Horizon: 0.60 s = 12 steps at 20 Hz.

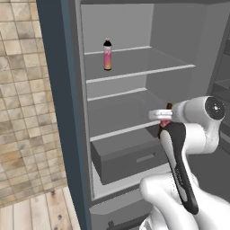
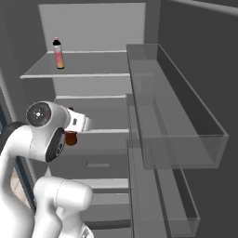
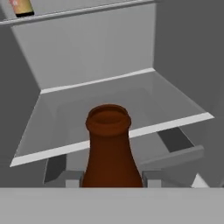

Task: Open the fridge, grab two sodas, and place both sodas inside the bowl with ice on the dining counter.

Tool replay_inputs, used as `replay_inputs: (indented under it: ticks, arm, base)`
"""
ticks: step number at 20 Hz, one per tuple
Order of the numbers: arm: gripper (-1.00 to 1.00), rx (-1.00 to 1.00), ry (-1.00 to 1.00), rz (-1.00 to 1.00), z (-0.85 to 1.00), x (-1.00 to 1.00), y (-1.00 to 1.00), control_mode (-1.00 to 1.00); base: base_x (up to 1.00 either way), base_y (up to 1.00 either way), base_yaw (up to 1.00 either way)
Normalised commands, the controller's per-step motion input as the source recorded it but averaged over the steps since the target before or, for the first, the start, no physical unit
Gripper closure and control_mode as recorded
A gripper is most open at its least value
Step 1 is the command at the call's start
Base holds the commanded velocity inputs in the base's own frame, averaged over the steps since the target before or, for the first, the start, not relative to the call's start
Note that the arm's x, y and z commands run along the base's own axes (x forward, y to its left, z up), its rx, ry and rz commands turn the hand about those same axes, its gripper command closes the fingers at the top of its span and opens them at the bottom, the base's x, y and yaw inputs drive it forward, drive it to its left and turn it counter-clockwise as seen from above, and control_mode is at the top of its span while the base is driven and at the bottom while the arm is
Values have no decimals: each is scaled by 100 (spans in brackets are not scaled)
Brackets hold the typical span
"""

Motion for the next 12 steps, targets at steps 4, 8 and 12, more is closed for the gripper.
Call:
replay_inputs:
  ticks: [4,8,12]
  arm:
    - [100,0,5,0,-27,-53,16,-100]
    - [100,0,10,1,-28,-26,34,100]
    - [100,0,0,0,0,0,0,100]
  base:
    - [0,0,0]
    - [-10,14,1]
    - [-46,55,0]
